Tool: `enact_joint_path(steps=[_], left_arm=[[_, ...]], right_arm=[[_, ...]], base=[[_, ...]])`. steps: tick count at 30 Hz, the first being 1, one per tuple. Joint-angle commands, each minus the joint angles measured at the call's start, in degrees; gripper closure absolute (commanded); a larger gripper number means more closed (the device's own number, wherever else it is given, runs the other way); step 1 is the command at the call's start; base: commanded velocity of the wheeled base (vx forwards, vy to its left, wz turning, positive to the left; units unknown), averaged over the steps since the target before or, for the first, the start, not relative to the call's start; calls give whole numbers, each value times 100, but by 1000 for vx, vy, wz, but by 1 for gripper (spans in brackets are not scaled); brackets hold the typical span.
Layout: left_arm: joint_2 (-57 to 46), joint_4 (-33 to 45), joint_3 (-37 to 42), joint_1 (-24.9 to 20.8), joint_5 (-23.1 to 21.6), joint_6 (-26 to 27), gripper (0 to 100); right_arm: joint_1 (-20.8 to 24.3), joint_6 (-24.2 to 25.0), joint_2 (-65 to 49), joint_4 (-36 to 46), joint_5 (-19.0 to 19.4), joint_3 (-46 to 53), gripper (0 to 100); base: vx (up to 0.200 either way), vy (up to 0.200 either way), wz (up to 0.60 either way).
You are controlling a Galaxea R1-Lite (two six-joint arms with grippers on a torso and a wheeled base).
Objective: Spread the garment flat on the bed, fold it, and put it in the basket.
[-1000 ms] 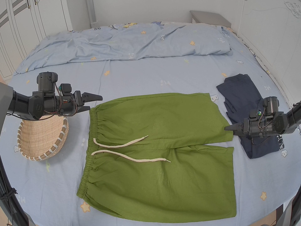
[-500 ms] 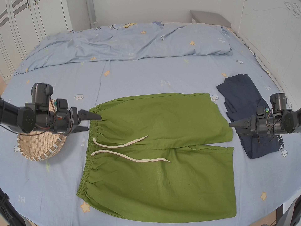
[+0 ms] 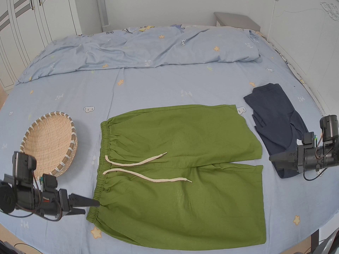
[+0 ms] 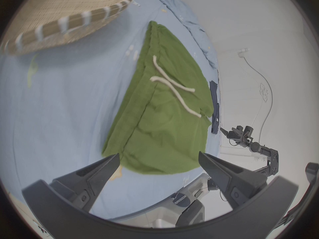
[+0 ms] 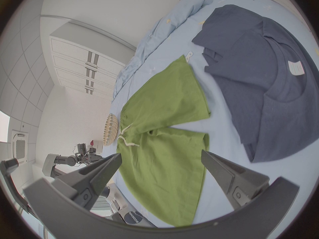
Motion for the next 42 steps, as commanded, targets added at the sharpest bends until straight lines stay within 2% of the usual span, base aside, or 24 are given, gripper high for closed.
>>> enact_joint_path(steps=[1, 7, 9, 12, 15, 24, 35, 36, 42], left_arm=[[-685, -285, 969, 348, -1, 114, 0], [-70, -619, 1083, 463, 17, 237, 0], [721, -847, 1057, 436, -9, 289, 0], [1099, -1014, 1057, 410, -18, 307, 0], [1583, -1497, 1136, 375, -27, 439, 0], [1837, -1849, 1083, 366, -36, 439, 0], [2215, -2930, 1180, 67, -71, 369, 0], [2242, -3009, 1197, 76, -71, 369, 100], [2251, -3159, 1250, 164, -71, 369, 100]], right_arm=[[252, -104, -687, 45, -37, 585, 0], [384, -104, -705, 45, -45, 620, 0], [375, -104, -784, 45, -45, 620, 0], [375, -104, -793, 45, -45, 612, 0], [375, -104, -810, 45, -45, 612, 0], [375, -104, -854, 36, -45, 612, 0], [375, -104, -836, 36, -45, 620, 0], [375, -104, -836, 36, -45, 620, 0], [367, -104, -828, 36, -54, 647, 0]], base=[[0, 0, 0], [0, 0, 0], [0, 0, 0], [0, 0, 0], [0, 0, 0], [0, 0, 0], [0, 0, 0], [0, 0, 0], [0, 0, 0]])
